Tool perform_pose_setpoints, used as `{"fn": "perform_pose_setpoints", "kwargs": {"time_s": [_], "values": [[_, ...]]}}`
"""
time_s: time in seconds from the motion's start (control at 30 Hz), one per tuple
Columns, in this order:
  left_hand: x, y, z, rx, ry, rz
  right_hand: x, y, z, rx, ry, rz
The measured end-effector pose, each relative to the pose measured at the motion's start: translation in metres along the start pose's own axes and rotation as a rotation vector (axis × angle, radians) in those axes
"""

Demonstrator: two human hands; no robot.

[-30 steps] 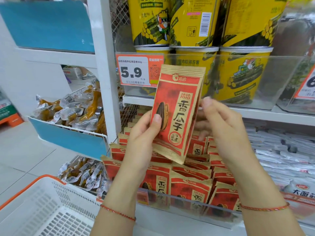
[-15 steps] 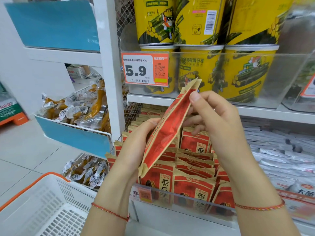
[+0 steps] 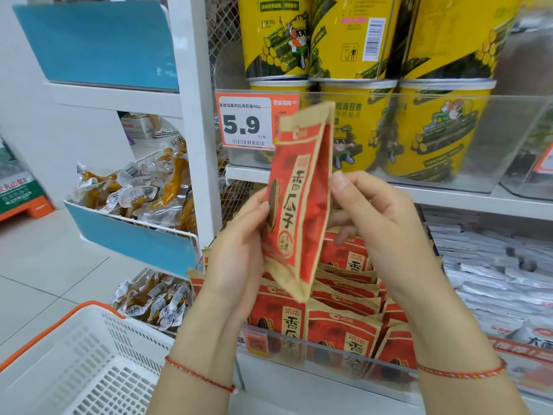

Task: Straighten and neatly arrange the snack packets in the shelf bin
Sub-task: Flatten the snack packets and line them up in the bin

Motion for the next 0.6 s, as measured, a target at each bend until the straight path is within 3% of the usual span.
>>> {"fn": "perform_pose_setpoints", "kwargs": {"time_s": [0.13, 0.27, 0.43, 0.6], "values": [[-0.003, -0.01, 0.004, -0.018, 0.279, 0.036, -0.007, 0.004, -0.006, 0.179, 0.1, -0.061], [0.001, -0.012, 0.016, -0.098, 0.486, 0.053, -0.011, 0.005, -0.006, 0.225, 0.106, -0.091], [0.004, -0.017, 0.025, -0.186, 0.553, 0.023, -0.01, 0.006, -0.009, 0.206, 0.121, -0.046], [0.009, -0.017, 0.022, -0.154, 0.515, 0.033, -0.012, 0.006, -0.01, 0.202, 0.113, -0.042]]}}
Point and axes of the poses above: each hand's wrist, its own y-axis away from the middle knuckle, its own z-axis out of the back of the hand, x = y × z, the point moved 5 cm from there along -y, towards the middle knuckle, and after that the axes turned 3 degrees about -x, right-handed, at the moved point
